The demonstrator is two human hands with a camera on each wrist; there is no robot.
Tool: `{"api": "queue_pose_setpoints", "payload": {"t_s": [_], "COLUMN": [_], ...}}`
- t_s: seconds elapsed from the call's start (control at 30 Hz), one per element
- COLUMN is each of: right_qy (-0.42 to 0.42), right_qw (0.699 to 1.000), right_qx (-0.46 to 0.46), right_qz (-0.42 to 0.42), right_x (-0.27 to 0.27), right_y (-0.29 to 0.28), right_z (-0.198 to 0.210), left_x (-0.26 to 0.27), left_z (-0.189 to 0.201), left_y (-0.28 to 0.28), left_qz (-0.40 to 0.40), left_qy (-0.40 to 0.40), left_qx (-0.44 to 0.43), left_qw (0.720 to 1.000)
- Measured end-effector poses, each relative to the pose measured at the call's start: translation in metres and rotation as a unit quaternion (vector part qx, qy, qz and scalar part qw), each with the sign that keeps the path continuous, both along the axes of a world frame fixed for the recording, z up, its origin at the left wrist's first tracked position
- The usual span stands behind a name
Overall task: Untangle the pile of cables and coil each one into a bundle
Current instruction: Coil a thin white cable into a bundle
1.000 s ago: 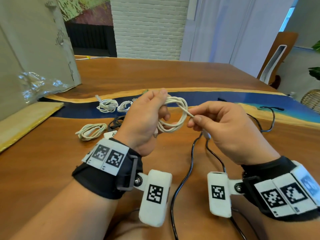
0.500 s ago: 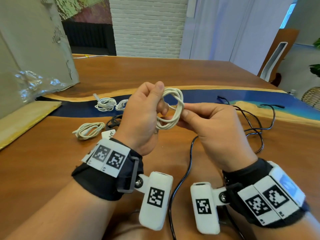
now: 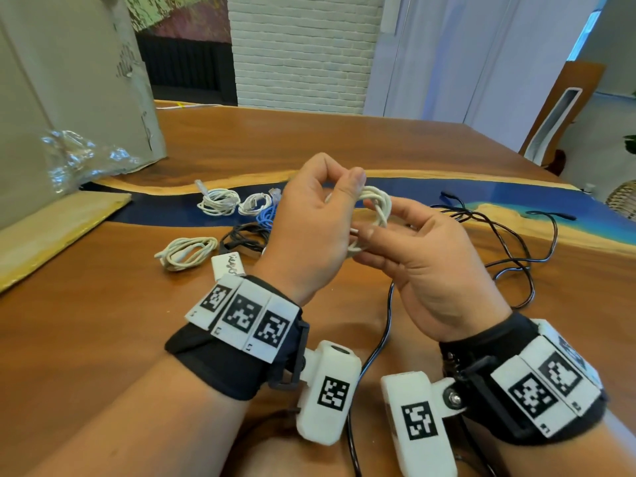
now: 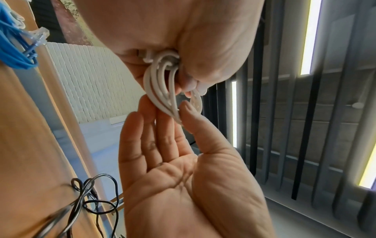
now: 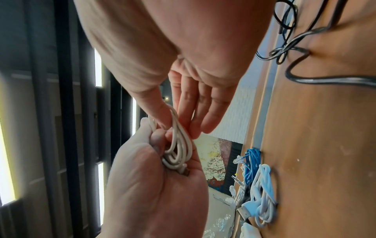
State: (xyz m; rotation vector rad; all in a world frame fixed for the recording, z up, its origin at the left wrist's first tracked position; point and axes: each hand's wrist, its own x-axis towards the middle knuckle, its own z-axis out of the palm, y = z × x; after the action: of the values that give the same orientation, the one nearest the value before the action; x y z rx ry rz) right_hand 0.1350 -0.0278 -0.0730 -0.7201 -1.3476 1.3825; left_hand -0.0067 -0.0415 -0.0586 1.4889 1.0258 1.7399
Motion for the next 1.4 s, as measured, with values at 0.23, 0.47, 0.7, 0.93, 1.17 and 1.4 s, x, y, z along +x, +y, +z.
{"api": "queue_pose_setpoints", "payload": {"t_s": [0.23,0.47,0.7,0.93,1.17,1.4], "right_qy": [0.016,0.072,0.142,0.18,0.187,0.025], "right_qw": [0.999,0.996,0.988,0.973,0.954,0.994], "right_qx": [-0.029,-0.048,-0.041,-0.061,-0.009,0.089], "right_qz": [-0.038,-0.034,0.039,0.131,0.235,0.061], "right_x": [0.003,0.008,0.01,0.019,0.025,0.026], "right_y": [0.006,0.007,0.002,0.002,0.0,0.003], "right_z": [0.0,0.003,0.011,0.012,0.015,0.017], "left_x": [0.0,-0.001,-0.007,-0.001,0.003,-0.009], "left_z": [0.006,0.008,0.01,0.007,0.01,0.012], "left_y": [-0.008,-0.008,-0.006,-0.005,-0.011,-0.005], "left_qz": [-0.079,-0.113,-0.098,-0.121,-0.177,-0.108], "left_qy": [0.056,0.064,0.071,0.039,-0.042,-0.066], "left_qx": [-0.025,-0.003,0.009,-0.008,-0.027,-0.041], "left_qw": [0.995,0.991,0.993,0.992,0.983,0.991]}}
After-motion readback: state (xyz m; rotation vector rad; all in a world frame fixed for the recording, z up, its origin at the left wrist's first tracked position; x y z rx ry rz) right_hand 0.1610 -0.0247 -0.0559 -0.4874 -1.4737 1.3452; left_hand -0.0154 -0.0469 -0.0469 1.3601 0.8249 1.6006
